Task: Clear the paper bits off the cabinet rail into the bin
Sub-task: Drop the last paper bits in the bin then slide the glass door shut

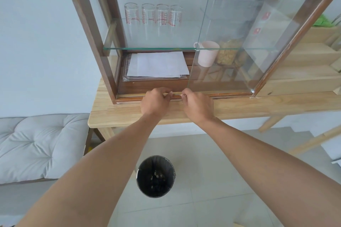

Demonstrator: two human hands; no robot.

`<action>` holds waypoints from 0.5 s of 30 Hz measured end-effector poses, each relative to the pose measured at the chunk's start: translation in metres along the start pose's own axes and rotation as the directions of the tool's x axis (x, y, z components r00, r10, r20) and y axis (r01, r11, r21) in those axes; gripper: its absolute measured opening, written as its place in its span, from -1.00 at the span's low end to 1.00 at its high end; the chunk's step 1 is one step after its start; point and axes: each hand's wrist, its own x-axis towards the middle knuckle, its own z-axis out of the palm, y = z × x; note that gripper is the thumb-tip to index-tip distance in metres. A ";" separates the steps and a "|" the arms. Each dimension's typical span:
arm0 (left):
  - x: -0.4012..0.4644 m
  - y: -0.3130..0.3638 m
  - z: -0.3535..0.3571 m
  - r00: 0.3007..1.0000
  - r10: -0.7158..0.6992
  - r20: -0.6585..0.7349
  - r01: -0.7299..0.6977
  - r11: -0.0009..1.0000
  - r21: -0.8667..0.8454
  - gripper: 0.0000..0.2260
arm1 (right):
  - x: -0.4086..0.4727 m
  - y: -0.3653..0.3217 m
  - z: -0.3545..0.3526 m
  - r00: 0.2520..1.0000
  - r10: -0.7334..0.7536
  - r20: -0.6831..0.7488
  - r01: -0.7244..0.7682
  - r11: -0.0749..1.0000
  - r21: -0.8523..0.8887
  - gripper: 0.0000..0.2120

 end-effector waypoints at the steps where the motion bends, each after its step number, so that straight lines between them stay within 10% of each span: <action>1: -0.004 -0.001 -0.003 1.000 -0.004 -0.001 0.004 1.000 0.000 -0.79 | -0.005 0.000 0.000 1.000 0.005 -0.001 -0.005 1.000 0.015 -0.76; 15: -0.109 -0.055 -0.040 0.998 -0.046 0.030 0.047 0.998 -0.031 -0.80 | -0.110 -0.023 0.024 0.993 -0.006 0.118 -0.007 0.994 0.113 -0.77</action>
